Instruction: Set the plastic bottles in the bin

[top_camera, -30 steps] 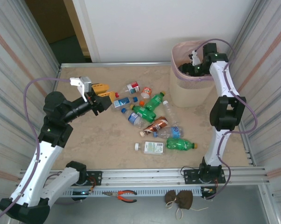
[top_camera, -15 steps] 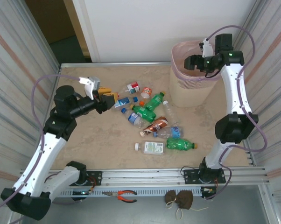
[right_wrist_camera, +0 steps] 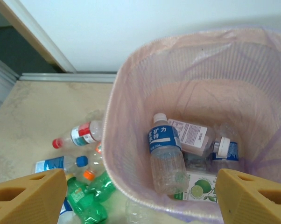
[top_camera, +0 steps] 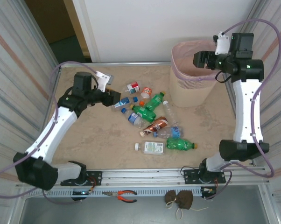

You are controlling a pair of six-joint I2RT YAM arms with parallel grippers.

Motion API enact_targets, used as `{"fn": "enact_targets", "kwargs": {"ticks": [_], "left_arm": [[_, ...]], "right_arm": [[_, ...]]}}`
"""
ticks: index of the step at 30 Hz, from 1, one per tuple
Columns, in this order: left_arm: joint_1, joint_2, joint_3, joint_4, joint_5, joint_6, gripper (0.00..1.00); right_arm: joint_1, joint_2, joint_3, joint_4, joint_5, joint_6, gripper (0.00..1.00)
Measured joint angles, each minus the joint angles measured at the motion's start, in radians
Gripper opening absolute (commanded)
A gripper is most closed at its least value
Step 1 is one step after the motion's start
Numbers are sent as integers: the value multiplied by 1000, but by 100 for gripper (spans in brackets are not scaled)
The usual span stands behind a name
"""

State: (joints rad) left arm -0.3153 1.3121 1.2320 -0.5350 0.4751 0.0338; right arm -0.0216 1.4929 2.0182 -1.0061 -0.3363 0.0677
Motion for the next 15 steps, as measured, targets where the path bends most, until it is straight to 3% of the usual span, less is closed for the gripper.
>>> {"fn": "enact_targets", "kwargs": {"ticks": [7,15], "left_arm": [[-1,185,69,-155,-130,230,66],[29,367,149,-271,-216,526,69]], "right_arm": [[0,-140,-116,36,0,2,83],[0,-198,-225,60,3,2,83]]}}
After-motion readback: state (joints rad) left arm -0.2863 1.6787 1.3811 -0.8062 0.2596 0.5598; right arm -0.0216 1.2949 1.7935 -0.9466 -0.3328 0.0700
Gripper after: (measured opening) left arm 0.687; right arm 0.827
